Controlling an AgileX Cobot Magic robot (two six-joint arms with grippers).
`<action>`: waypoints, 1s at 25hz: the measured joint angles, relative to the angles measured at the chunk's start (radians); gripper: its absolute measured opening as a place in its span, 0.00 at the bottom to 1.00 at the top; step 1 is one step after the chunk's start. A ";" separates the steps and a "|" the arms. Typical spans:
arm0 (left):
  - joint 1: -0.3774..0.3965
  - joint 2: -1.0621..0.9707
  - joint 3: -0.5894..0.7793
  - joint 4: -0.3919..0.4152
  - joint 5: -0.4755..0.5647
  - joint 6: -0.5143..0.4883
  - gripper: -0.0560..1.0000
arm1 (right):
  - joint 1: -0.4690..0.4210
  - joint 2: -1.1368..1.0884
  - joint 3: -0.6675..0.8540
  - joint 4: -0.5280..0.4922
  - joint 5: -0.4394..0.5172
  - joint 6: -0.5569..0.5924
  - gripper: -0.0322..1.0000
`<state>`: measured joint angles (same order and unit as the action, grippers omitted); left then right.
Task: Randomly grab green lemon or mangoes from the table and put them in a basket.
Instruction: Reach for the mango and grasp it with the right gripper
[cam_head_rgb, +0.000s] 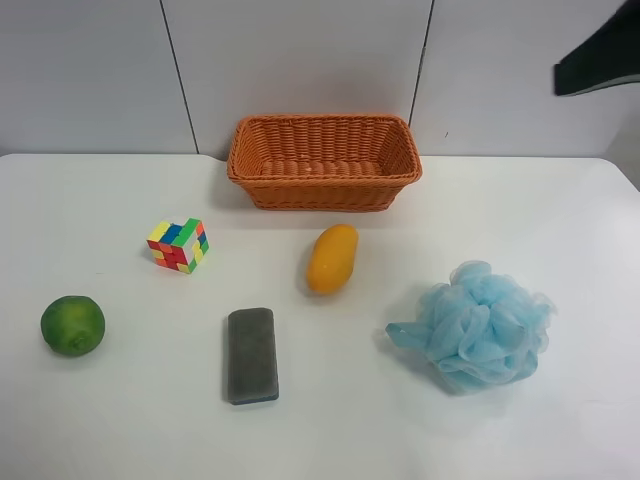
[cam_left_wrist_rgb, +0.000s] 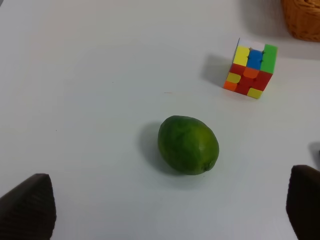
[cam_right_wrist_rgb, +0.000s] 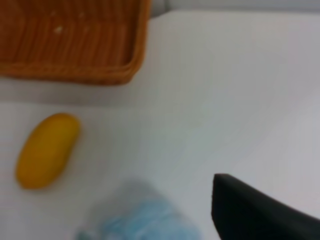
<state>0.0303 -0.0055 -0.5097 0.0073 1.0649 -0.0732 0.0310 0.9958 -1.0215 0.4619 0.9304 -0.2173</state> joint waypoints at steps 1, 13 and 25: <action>0.000 0.000 0.000 0.000 0.000 0.000 0.91 | 0.031 0.035 0.000 0.011 -0.002 0.014 0.95; 0.000 0.000 0.000 0.000 0.000 0.000 0.91 | 0.390 0.392 0.000 -0.122 -0.233 0.329 0.91; 0.000 0.000 0.000 0.000 0.000 0.000 0.91 | 0.428 0.719 0.000 -0.215 -0.402 0.607 0.94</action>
<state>0.0303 -0.0055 -0.5097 0.0073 1.0649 -0.0732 0.4589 1.7147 -1.0215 0.2471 0.5287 0.3898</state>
